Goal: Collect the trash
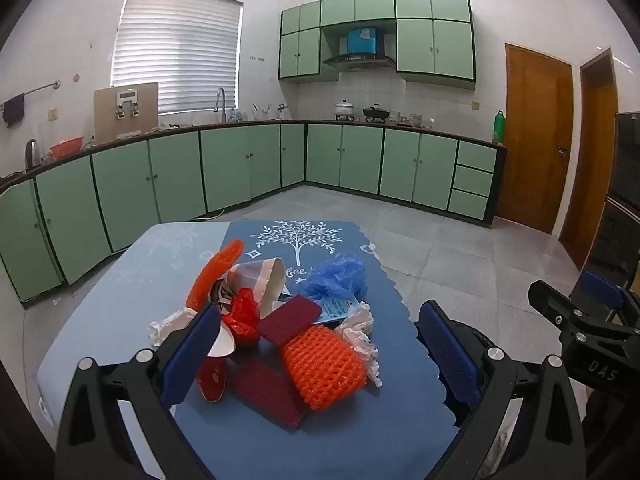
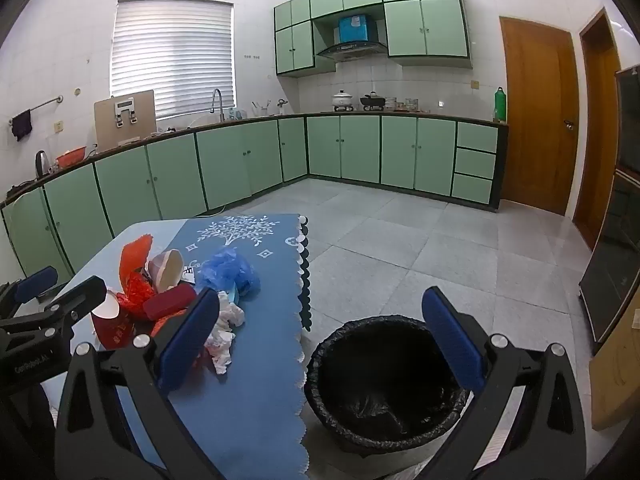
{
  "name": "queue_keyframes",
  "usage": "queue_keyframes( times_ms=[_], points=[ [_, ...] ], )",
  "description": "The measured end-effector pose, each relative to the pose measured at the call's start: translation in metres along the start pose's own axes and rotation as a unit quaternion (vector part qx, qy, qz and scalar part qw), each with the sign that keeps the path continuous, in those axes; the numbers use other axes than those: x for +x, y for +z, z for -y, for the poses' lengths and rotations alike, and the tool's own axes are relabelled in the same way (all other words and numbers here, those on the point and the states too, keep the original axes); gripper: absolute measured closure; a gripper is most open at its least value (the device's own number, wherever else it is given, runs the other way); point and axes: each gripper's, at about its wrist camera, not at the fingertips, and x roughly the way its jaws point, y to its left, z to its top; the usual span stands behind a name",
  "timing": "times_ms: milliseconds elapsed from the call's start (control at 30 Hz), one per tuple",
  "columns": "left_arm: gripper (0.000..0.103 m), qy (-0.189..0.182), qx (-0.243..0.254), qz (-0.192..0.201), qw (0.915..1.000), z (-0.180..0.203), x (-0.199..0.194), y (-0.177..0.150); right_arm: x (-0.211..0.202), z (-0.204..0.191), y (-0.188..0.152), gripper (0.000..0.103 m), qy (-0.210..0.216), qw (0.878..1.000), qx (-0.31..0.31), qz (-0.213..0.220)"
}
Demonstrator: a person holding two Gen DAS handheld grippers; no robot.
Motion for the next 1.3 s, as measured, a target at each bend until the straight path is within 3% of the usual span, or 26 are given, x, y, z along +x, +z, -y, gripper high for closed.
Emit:
queue_keyframes(
  times_ms=[1300],
  points=[
    [0.006,0.003,0.000,0.010,0.9999,0.0004,-0.0093,0.0074,0.0011,0.0030,-0.0011,0.005,-0.001,1.000,0.006,0.001]
  ],
)
